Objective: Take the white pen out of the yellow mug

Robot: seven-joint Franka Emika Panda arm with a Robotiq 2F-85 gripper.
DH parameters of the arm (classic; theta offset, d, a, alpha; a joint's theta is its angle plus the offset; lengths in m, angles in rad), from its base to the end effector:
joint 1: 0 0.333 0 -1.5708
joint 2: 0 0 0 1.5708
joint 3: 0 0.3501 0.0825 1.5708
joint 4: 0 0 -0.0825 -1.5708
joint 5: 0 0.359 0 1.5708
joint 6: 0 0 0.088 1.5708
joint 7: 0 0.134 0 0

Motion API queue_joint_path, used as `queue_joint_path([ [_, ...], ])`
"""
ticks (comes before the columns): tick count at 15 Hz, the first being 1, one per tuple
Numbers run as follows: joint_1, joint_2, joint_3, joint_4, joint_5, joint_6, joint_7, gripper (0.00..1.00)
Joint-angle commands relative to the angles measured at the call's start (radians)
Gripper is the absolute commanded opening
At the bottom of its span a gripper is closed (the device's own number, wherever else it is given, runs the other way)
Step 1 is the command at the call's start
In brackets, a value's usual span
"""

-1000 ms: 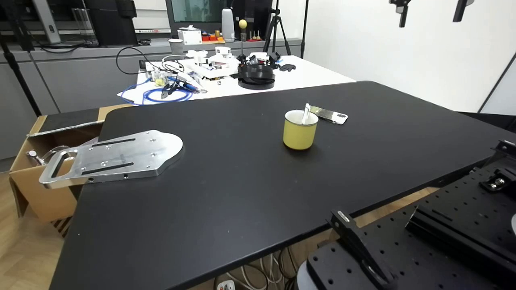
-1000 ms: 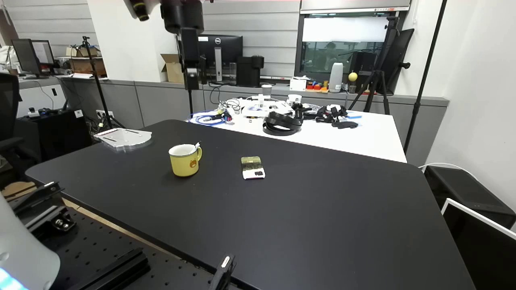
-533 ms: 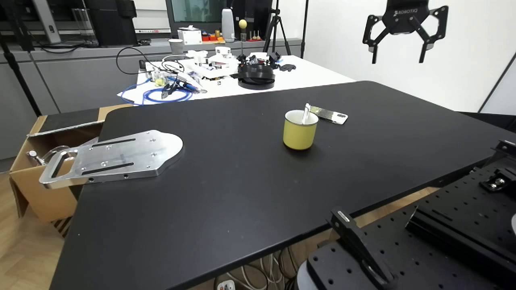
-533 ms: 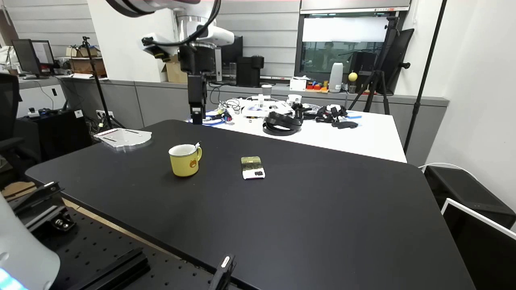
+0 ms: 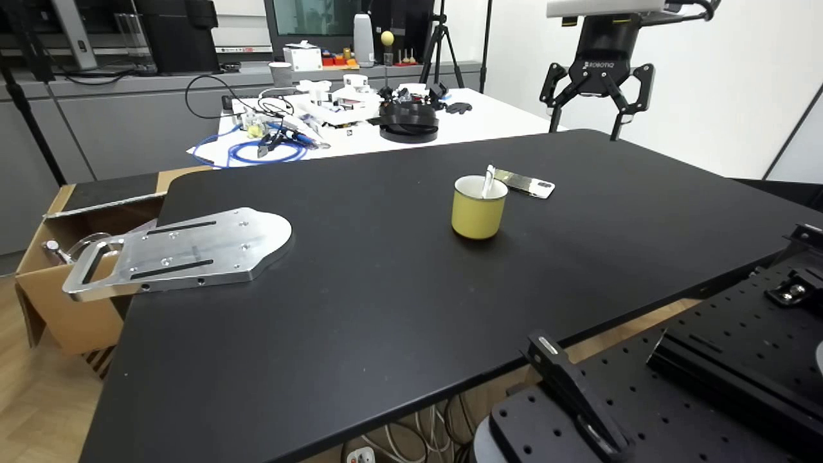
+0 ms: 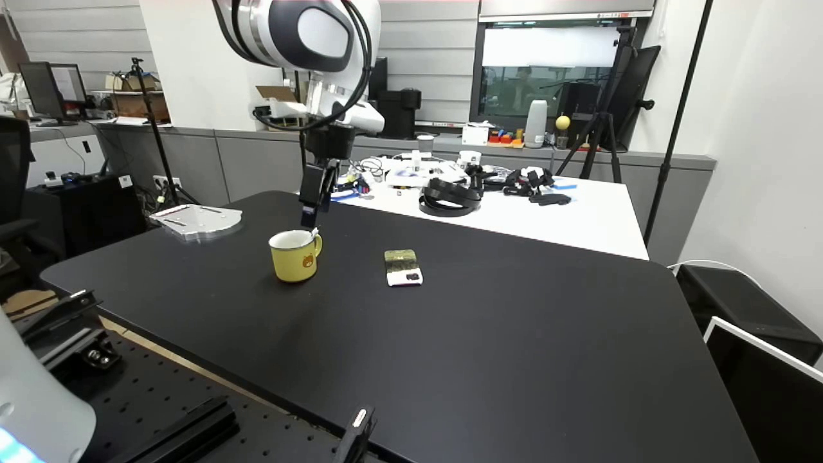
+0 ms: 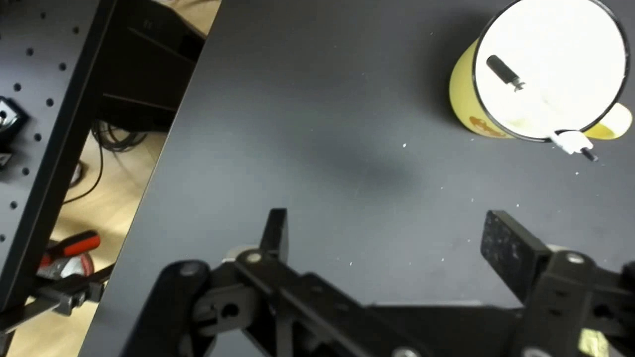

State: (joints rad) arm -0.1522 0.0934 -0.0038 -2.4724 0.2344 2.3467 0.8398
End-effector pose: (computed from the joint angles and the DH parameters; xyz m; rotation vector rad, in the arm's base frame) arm 0.4329 -0.0601 0.2683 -2.5357 1.6954 0.3909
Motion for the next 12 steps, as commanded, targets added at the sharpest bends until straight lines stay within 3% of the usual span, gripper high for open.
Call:
queue_joint_path([
  [1,0.023,0.103,-0.028,0.089,0.148,-0.019,-0.087,1.0],
  [12,0.056,0.289,-0.024,0.287,0.236,-0.028,-0.145,1.0],
])
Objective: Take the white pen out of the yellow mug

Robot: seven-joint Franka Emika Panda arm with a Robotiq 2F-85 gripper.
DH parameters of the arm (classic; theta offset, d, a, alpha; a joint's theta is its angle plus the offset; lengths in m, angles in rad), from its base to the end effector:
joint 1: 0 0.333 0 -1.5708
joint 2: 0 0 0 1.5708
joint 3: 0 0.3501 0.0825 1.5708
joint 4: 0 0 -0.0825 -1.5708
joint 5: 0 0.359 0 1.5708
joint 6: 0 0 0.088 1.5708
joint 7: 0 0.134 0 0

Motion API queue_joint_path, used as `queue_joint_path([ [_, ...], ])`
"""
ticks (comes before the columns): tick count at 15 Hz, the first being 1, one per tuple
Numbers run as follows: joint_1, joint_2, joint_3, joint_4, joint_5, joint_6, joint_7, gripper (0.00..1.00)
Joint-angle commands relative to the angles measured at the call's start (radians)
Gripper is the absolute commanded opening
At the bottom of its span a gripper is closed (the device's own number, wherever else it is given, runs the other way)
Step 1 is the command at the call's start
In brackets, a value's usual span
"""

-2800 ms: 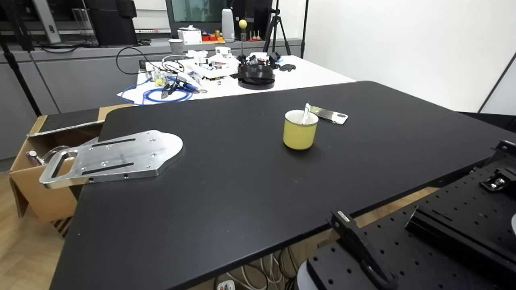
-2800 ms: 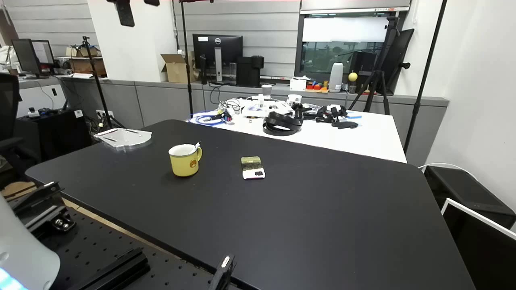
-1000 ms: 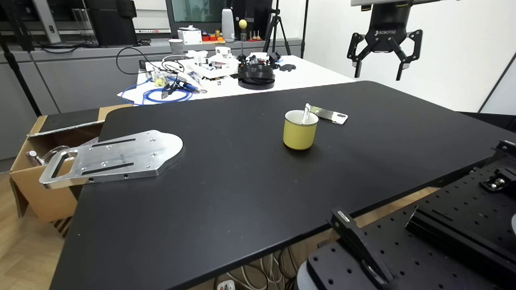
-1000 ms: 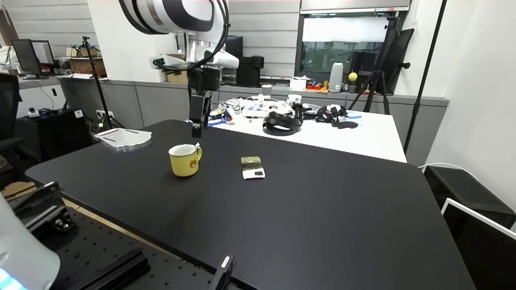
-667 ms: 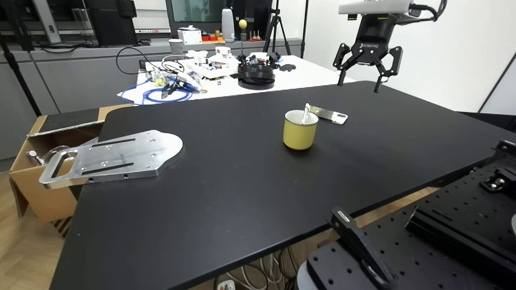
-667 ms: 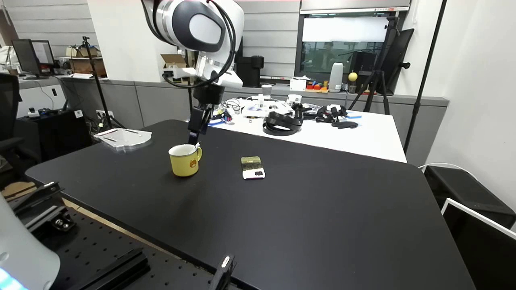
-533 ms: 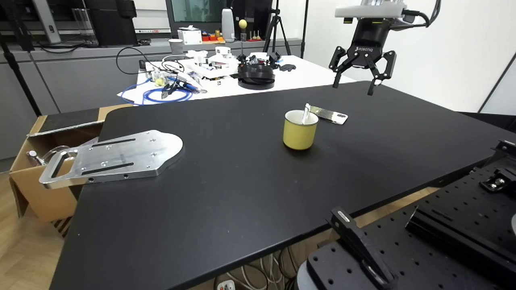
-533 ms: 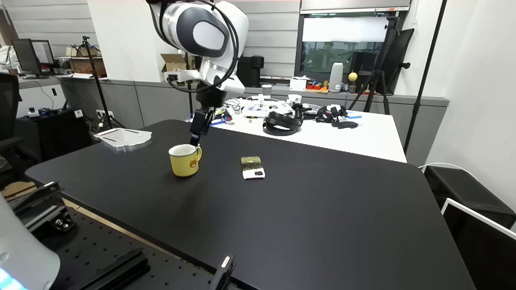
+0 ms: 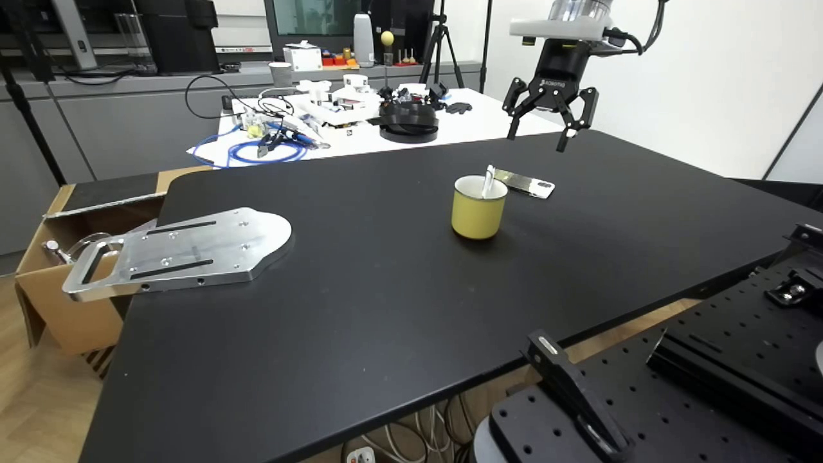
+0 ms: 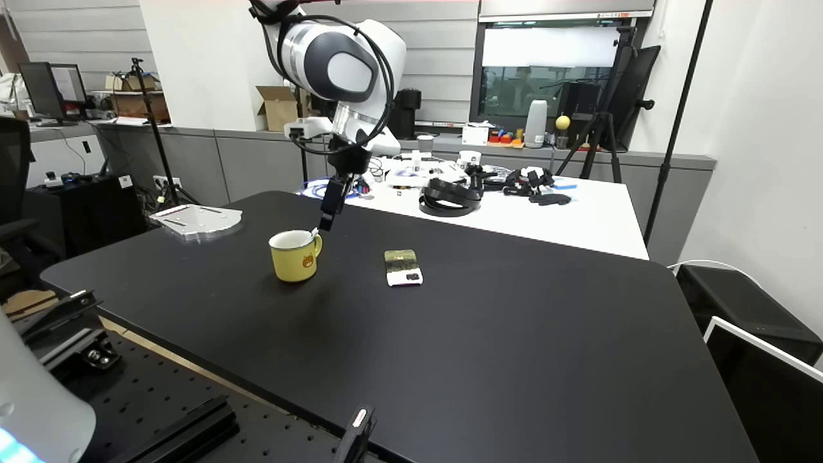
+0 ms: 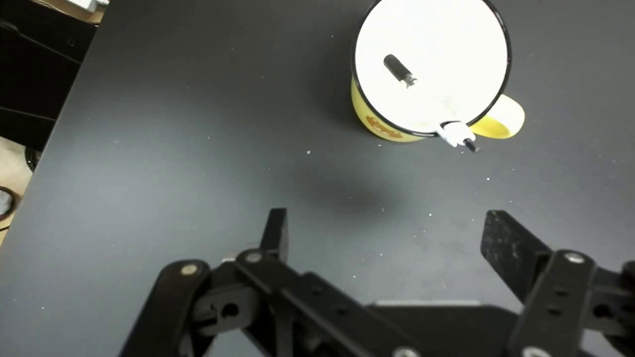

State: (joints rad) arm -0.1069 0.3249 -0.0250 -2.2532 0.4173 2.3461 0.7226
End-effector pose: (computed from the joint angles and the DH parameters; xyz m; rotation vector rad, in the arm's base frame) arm 0.5061 -0.0534 0.2299 -2.4359 1.6355 0.4301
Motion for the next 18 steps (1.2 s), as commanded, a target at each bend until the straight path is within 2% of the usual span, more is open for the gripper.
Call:
queue_joint_path([
  [1,0.012,0.072,0.0,0.08,0.07,-0.03,-0.035,1.0],
  [8,0.016,0.16,0.01,0.153,0.153,-0.068,-0.074,1.0],
  [18,0.041,0.182,0.008,0.191,0.171,-0.106,-0.072,1.0],
])
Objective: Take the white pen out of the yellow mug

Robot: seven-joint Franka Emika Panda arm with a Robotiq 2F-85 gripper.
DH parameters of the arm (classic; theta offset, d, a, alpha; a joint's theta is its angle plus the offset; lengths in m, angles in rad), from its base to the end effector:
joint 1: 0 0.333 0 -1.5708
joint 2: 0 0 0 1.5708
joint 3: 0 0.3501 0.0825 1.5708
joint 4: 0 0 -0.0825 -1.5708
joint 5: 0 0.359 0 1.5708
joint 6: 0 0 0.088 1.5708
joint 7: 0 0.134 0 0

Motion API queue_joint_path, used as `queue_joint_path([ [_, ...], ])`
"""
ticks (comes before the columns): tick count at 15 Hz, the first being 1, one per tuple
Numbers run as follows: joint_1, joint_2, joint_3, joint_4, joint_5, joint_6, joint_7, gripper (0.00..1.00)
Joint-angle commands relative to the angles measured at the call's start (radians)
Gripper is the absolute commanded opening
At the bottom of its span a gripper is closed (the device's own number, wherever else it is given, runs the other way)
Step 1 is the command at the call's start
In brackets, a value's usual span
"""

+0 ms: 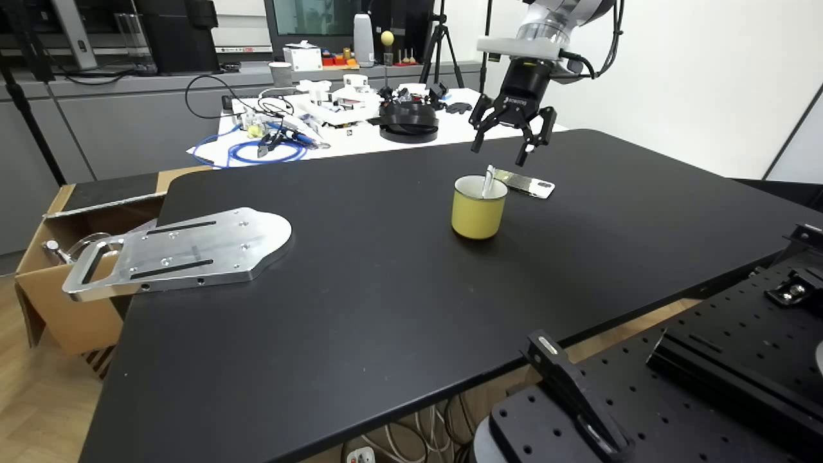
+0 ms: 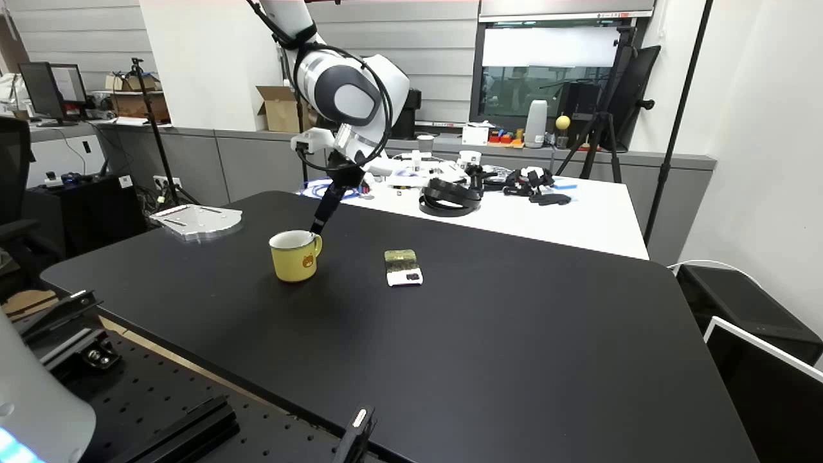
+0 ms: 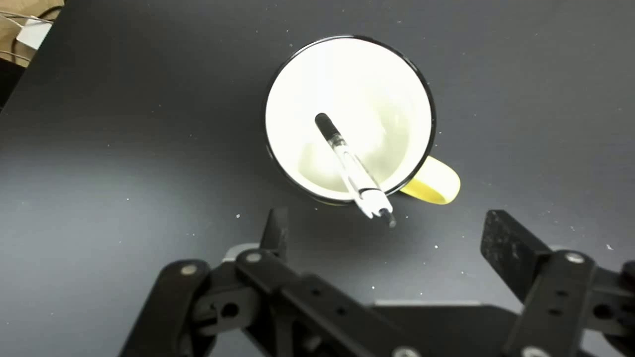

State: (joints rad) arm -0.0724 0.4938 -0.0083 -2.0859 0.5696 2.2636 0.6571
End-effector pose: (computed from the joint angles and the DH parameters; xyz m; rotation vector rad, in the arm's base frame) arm 0.5482 -0.0190 0.1915 -2.3447 1.5629 0.5703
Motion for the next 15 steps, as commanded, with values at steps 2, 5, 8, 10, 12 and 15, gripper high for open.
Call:
queue_joint_path([
  [2,0.007,0.017,-0.008,0.021,0.022,-0.022,-0.008,1.0],
  [5,0.011,0.025,-0.007,0.021,0.02,-0.023,-0.006,1.0],
  [8,0.018,0.035,-0.007,0.023,0.015,-0.03,0.0,1.0],
  [10,0.026,0.037,-0.008,0.023,0.01,-0.029,0.004,1.0],
  [12,0.035,0.036,-0.009,0.016,0.005,-0.019,0.004,0.75],
  [15,0.045,0.037,-0.011,0.014,-0.001,-0.013,0.005,0.6],
])
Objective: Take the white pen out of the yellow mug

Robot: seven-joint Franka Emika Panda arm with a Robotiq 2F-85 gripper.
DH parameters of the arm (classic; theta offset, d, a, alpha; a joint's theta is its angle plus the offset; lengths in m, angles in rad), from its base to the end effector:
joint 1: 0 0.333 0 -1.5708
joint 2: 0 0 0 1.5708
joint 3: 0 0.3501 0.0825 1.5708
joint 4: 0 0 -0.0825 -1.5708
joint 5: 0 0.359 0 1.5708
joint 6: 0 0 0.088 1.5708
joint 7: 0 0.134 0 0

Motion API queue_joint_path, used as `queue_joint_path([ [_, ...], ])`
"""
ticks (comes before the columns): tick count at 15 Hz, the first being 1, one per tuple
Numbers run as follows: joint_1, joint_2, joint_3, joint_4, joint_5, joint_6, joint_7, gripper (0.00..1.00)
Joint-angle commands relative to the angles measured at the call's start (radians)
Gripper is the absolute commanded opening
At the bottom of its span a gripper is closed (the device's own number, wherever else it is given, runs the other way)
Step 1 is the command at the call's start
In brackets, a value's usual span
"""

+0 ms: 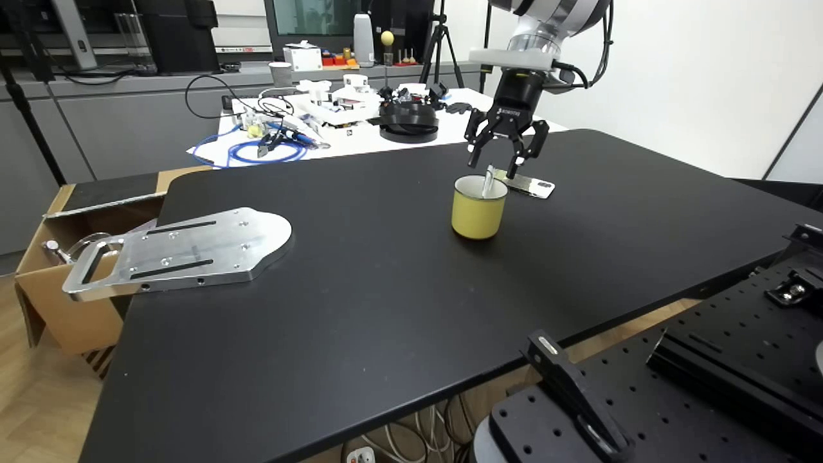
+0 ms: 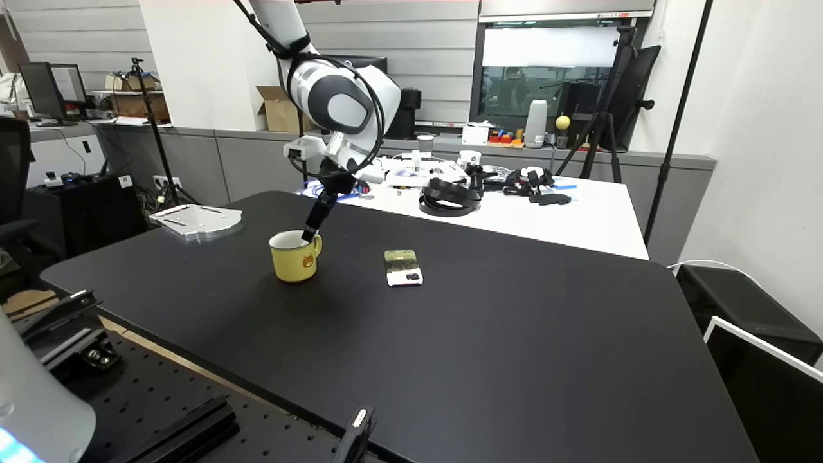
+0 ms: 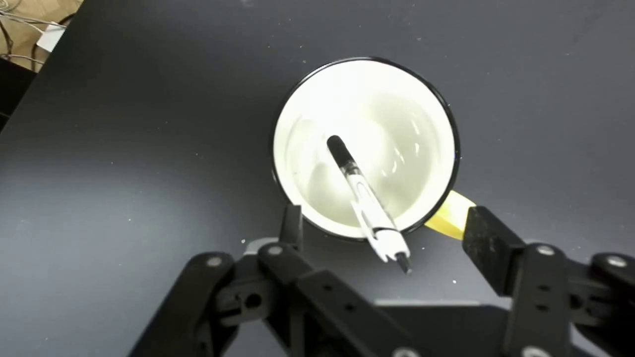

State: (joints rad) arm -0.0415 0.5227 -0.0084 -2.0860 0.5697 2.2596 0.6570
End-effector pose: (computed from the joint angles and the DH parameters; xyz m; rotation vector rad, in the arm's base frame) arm 0.5436 -0.0015 0.1756 -2.3731 1.5392 0.6206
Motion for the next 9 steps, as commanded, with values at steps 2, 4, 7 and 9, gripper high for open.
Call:
queue_joint_path([
  [2,0.019,0.011,-0.012,0.017,-0.006,-0.01,0.007,0.45],
  [4,0.023,0.011,-0.015,0.019,-0.017,-0.013,0.006,0.31],
  [7,0.025,0.009,-0.023,0.022,-0.029,-0.015,0.013,0.63],
  [9,0.023,0.008,-0.026,0.022,-0.041,-0.014,0.011,0.69],
])
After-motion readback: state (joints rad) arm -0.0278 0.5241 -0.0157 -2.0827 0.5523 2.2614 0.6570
